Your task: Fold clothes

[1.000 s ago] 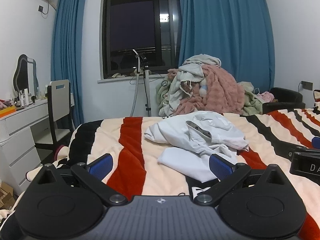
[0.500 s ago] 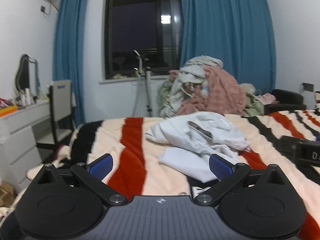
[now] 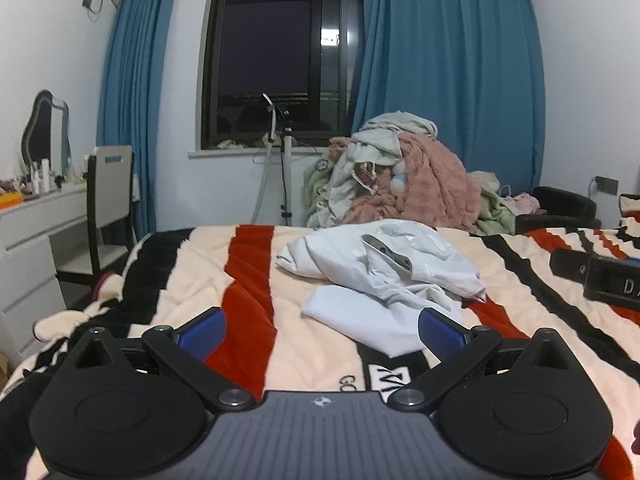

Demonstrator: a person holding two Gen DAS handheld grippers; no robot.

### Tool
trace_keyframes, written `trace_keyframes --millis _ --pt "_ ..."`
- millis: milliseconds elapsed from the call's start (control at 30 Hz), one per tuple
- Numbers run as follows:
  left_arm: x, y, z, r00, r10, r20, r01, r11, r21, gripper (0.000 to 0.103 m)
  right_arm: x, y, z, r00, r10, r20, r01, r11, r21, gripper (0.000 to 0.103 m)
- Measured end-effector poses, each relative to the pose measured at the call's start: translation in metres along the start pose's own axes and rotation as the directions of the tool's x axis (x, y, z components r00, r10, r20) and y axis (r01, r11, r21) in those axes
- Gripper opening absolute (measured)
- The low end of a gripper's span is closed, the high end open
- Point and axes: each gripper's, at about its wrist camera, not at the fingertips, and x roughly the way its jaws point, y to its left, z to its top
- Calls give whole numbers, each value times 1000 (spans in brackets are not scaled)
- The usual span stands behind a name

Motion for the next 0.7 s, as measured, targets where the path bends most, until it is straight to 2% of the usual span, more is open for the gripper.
trace_keyframes --millis 133,300,400,567,700 --pt "1 -2 0 1000 5 2 -5 1000 11 103 1 2 2 1000 8 9 -8 1000 -15 103" --pt "2 -5 -1 1000 -17 1 17 1000 14 103 3 0 2 999 38 -15 -38 999 9 103" --pt "5 -3 1 999 -42 -9 42 999 -6 103 4 -3 2 999 31 -29 -30 999 32 103" --pt "14 -8 1 999 -39 -34 40 999 13 102 10 -13 5 998 23 -53 -19 997 76 103" --pt "28 -14 5 995 -67 -80 70 996 47 101 15 -21 7 997 17 -71 -9 994 111 103"
